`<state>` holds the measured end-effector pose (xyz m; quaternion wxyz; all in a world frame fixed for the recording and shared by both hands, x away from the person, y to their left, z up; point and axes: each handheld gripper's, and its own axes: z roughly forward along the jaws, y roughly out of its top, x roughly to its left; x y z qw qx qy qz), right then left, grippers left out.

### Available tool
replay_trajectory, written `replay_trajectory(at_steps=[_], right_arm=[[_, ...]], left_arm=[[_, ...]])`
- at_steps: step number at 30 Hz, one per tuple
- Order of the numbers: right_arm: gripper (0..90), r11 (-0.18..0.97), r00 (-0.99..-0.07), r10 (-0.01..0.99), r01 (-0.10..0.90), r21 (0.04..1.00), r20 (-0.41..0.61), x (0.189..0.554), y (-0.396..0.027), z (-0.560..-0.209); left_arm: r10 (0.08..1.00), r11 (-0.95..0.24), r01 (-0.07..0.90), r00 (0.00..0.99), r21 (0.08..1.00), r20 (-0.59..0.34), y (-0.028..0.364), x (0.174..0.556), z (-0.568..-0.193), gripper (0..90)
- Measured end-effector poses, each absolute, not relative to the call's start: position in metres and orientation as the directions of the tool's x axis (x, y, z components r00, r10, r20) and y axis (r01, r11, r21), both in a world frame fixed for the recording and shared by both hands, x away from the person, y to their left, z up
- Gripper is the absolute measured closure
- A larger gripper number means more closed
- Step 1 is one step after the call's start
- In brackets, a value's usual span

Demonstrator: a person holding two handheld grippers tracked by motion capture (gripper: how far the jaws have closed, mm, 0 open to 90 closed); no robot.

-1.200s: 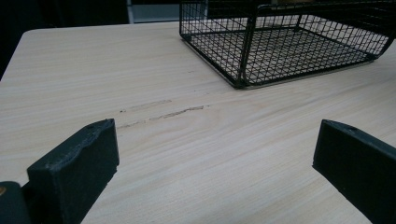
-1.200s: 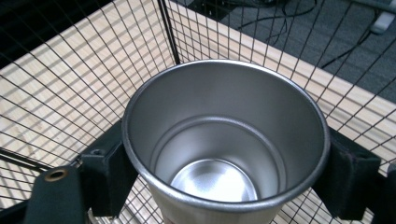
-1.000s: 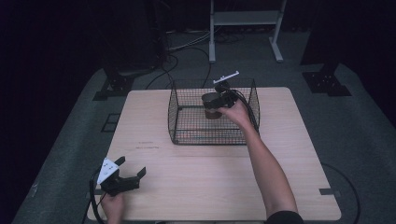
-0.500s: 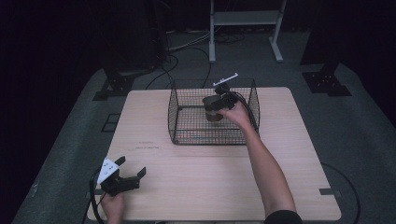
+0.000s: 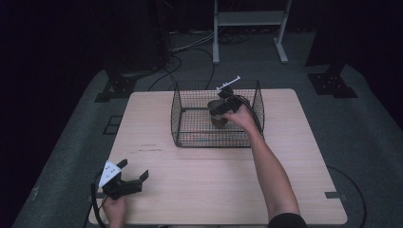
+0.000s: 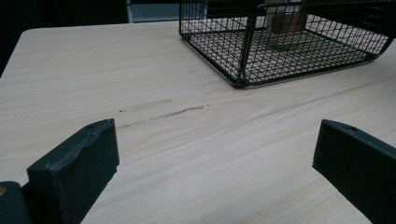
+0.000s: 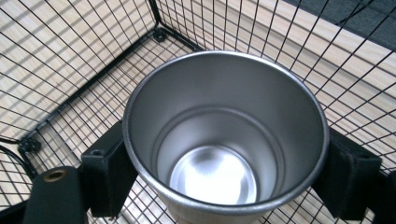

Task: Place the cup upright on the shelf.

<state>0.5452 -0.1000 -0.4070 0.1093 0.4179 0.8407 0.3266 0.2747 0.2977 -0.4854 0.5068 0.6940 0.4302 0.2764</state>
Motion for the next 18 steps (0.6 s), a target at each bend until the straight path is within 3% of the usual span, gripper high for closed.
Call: replay_trajectory(at_steps=[18], right_arm=[[16.4,0.507,-0.651,0.757,0.632,0.586,0.047,0.5422,-0.0941,-0.4124]], left_arm=[[0.876,-0.122,0.317,0.479,0.941,-0.048,0.2978,0.2745,-0.4853,0.0]])
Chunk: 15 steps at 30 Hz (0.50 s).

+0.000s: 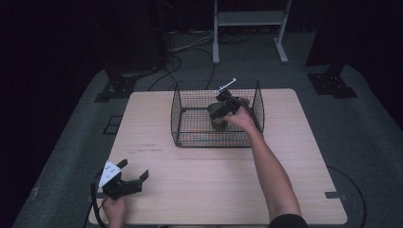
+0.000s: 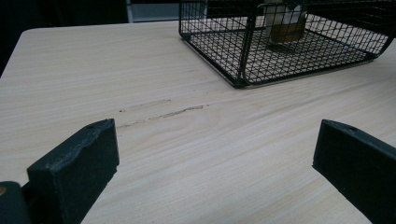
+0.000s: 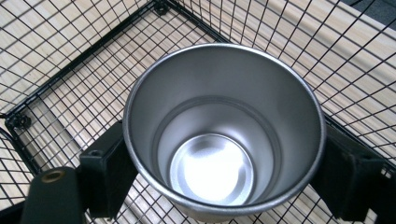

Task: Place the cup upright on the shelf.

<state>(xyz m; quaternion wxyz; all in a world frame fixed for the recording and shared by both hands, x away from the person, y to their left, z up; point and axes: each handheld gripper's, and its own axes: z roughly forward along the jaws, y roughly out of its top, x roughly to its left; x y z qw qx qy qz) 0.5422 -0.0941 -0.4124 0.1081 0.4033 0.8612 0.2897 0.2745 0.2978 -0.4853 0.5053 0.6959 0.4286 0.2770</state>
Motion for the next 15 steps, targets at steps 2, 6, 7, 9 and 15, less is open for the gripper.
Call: replay_trajectory(at_steps=[2,6,7,9,15], right_arm=[[16.4,0.514,-0.653,0.756,0.632,0.58,0.042,0.5419,-0.0937,-0.4132],[16.3,0.524,-0.659,0.752,0.629,0.575,0.035,0.5408,-0.0938,-0.4131],[16.3,0.526,-0.659,0.751,0.629,0.573,0.034,0.5406,-0.0941,-0.413],[16.2,0.527,-0.659,0.751,0.628,0.572,0.032,0.5398,-0.0947,-0.4132],[14.9,0.528,-0.659,0.751,0.626,0.573,0.028,0.5372,-0.0969,-0.4136]], left_arm=[[0.877,-0.12,0.317,0.478,0.941,-0.049,0.2978,0.2745,-0.4853,0.0],[0.877,-0.117,0.317,0.477,0.941,-0.052,0.2981,0.2745,-0.4853,0.0],[0.877,-0.117,0.317,0.477,0.941,-0.052,0.2981,0.2745,-0.4853,0.0],[0.877,-0.12,0.317,0.478,0.941,-0.049,0.2981,0.2744,-0.4852,0.0],[0.877,-0.121,0.317,0.479,0.941,-0.049,0.2979,0.2742,-0.4852,0.0]])
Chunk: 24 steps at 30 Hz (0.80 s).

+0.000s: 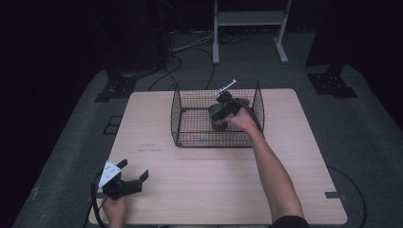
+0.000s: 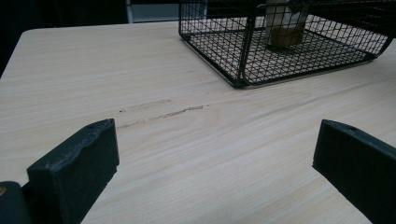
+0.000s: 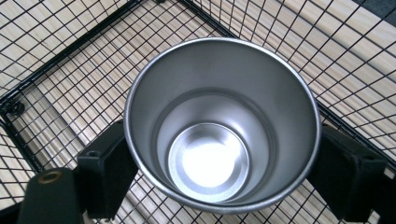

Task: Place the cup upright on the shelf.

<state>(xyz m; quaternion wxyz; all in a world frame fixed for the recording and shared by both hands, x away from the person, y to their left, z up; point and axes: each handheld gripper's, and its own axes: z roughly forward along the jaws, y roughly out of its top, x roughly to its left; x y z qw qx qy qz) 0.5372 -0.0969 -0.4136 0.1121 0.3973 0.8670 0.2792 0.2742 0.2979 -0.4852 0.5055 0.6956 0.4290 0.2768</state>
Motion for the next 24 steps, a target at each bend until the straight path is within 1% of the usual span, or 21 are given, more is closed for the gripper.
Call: replay_trajectory(at_steps=[15,24], right_arm=[[12.7,0.575,-0.677,0.735,0.61,0.546,-0.018,0.5317,-0.0953,-0.4105],[12.6,0.579,-0.685,0.729,0.607,0.544,-0.012,0.5302,-0.0954,-0.4094]], left_arm=[[0.878,-0.116,0.317,0.476,0.941,-0.052,0.2976,0.2744,-0.4854,0.0],[0.879,-0.113,0.318,0.473,0.941,-0.055,0.2975,0.2747,-0.4854,0.0]])
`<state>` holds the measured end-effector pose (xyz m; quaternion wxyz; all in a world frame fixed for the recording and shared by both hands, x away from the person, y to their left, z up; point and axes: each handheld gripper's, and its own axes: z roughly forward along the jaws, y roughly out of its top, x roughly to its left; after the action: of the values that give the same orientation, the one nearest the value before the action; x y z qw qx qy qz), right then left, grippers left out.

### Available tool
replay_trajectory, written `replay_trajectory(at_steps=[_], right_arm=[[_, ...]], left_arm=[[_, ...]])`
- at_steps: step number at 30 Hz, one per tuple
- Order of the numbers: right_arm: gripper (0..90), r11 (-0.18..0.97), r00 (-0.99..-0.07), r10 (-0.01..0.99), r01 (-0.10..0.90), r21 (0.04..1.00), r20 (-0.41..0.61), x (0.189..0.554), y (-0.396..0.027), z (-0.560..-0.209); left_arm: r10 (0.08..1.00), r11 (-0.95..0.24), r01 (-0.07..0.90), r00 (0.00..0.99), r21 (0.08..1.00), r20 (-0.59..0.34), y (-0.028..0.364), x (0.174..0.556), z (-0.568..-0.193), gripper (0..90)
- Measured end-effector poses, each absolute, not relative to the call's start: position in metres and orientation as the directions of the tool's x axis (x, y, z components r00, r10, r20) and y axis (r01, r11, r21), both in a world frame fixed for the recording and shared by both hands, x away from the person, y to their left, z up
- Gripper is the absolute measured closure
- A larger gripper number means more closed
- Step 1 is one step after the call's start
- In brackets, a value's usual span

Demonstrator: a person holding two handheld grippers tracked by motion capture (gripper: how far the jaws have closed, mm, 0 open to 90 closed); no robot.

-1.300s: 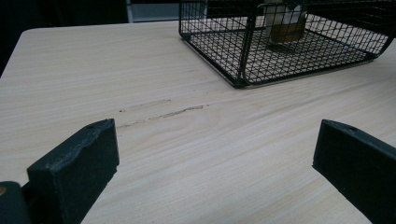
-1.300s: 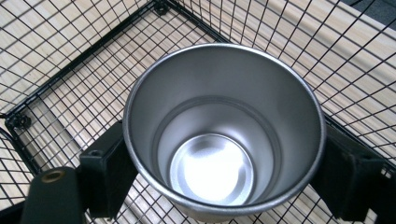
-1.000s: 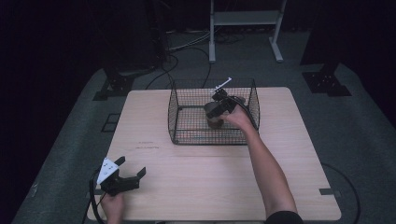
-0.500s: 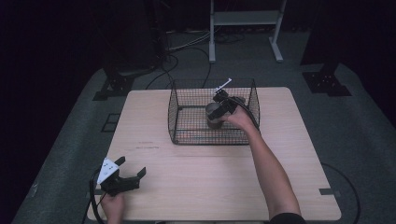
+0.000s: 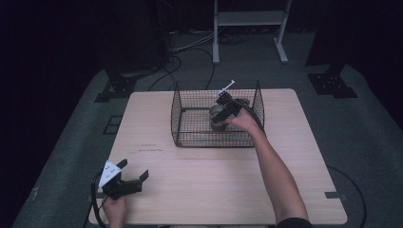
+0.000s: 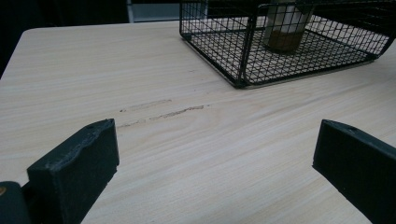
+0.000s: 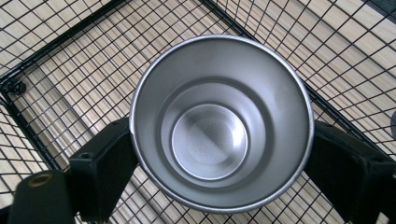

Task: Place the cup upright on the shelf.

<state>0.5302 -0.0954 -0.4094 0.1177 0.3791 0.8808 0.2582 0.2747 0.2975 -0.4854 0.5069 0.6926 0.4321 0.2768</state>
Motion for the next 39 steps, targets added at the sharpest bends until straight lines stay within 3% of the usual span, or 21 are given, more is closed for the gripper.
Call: replay_trajectory(at_steps=[19,39], right_arm=[[10.6,0.502,-0.672,0.739,0.589,0.633,0.04,0.523,-0.109,-0.384],[12.2,0.456,-0.696,0.714,0.55,0.7,0.082,0.491,-0.123,-0.356]], left_arm=[[0.88,-0.114,0.325,0.471,0.939,-0.056,0.298,0.275,-0.485,0.0],[0.878,-0.127,0.319,0.477,0.939,-0.043,0.297,0.275,-0.485,0.0]])
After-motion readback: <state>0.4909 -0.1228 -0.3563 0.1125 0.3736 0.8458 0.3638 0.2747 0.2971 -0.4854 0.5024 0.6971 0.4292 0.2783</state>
